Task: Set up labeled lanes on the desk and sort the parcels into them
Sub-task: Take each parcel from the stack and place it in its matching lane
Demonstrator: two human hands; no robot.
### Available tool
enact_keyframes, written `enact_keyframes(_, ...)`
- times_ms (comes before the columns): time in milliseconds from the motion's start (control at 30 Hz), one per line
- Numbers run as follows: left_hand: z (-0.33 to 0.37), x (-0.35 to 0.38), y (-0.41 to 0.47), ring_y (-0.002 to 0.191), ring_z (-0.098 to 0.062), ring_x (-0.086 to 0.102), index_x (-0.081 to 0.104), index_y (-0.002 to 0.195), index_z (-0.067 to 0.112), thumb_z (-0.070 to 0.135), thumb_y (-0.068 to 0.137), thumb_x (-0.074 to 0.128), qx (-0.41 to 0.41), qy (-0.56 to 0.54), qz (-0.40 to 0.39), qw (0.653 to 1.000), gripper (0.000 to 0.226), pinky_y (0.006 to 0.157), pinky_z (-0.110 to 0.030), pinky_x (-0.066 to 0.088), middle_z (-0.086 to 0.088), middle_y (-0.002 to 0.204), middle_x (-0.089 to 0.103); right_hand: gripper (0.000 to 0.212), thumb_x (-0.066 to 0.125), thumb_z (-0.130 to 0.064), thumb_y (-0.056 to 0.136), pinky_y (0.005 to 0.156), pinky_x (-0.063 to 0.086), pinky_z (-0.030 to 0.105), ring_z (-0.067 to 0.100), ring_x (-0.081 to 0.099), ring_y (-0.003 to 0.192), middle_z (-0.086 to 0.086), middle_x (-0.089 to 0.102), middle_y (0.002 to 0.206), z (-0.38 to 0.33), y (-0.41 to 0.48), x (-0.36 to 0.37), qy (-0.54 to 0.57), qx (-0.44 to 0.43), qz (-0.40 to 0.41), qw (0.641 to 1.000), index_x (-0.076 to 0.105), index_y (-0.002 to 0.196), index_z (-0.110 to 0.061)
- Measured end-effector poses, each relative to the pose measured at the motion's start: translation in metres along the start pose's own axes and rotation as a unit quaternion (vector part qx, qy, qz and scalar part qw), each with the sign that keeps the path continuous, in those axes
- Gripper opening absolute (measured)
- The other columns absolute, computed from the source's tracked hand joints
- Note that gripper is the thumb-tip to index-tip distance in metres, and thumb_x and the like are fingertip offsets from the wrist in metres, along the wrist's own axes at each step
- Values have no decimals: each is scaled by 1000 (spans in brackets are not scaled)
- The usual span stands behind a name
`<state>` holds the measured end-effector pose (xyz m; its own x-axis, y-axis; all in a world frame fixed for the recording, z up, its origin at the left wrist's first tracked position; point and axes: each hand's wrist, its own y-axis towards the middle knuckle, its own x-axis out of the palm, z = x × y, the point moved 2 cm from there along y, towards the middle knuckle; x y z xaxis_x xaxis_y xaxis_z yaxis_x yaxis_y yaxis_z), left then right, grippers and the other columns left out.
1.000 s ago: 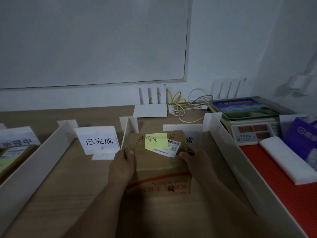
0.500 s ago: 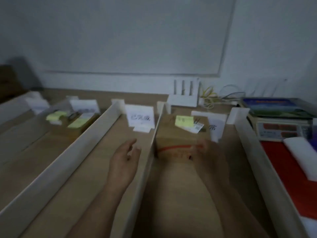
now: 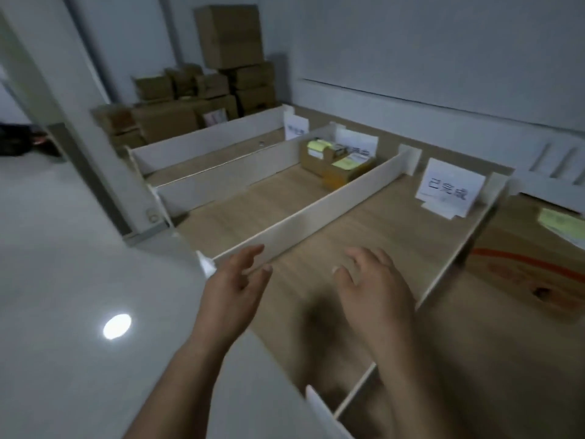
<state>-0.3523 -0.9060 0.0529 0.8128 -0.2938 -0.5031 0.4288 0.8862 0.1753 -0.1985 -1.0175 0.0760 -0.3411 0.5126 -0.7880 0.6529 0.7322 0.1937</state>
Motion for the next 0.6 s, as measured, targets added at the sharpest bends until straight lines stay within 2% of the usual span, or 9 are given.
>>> enact_keyframes(33,-9,-18,2,97,2,61,58,120,29,24,91,59,-11,-20,-3,1000,30,79,-11,51,7,118,62,35,53,-34,93,83,38,24,14,53,111,-3,53,128,-17,3,10,21,-21,-17,999,56,126,-24)
enact_keyframes(100,-28,-54,9,92,13,59,60,117,31,23,90,60,-22,-44,-6,999,27,72,-2,46,11,113,64,33,57,-31,92,87,45,23,8,57,106,-7,57,124,-53,10,31,88,-52,-65,993,58,124,-26)
enact_keyframes(200,-59,-110,23,96,11,60,61,119,30,25,89,62,-39,-71,11,997,30,79,-4,46,13,112,66,34,58,-28,92,86,50,23,1,56,101,-11,57,118,-113,21,66,135,-75,-126,980,57,126,-29)
enact_keyframes(333,-101,-191,44,101,4,61,63,117,29,23,87,64,-52,-91,51,993,30,90,-17,49,13,113,66,33,60,-26,90,93,48,27,4,58,100,-10,63,119,-202,38,120,127,-138,-160,969,62,123,-26)
enact_keyframes(400,-123,-232,54,99,4,62,64,113,31,23,87,65,-53,-96,77,991,28,92,-22,50,14,111,67,30,61,-24,89,94,48,30,5,60,99,-11,66,113,-244,44,146,131,-157,-180,962,65,119,-25)
enact_keyframes(433,-133,-250,58,98,5,62,64,112,32,25,87,64,-53,-93,89,990,26,92,-21,50,15,110,67,27,61,-26,89,93,49,31,4,61,95,-15,67,106,-263,46,159,135,-162,-184,960,66,116,-26)
enact_keyframes(500,-153,-283,66,96,10,60,64,113,33,29,88,62,-49,-75,114,989,26,85,-11,48,17,109,66,23,56,-33,91,88,52,33,-2,60,86,-23,62,90,-296,49,182,141,-164,-188,958,66,111,-29)
enact_keyframes(567,-170,-310,74,95,16,57,63,116,32,32,89,59,-45,-59,142,987,27,74,1,43,18,108,64,22,52,-40,92,84,53,34,1,60,85,-21,61,86,-324,53,201,150,-167,-186,957,66,107,-30)
enact_keyframes(600,-178,-320,78,97,14,57,63,116,32,34,89,58,-47,-56,155,985,27,72,1,42,17,109,64,23,52,-42,92,83,53,32,1,60,85,-19,62,88,-336,55,209,152,-171,-184,956,67,105,-30)
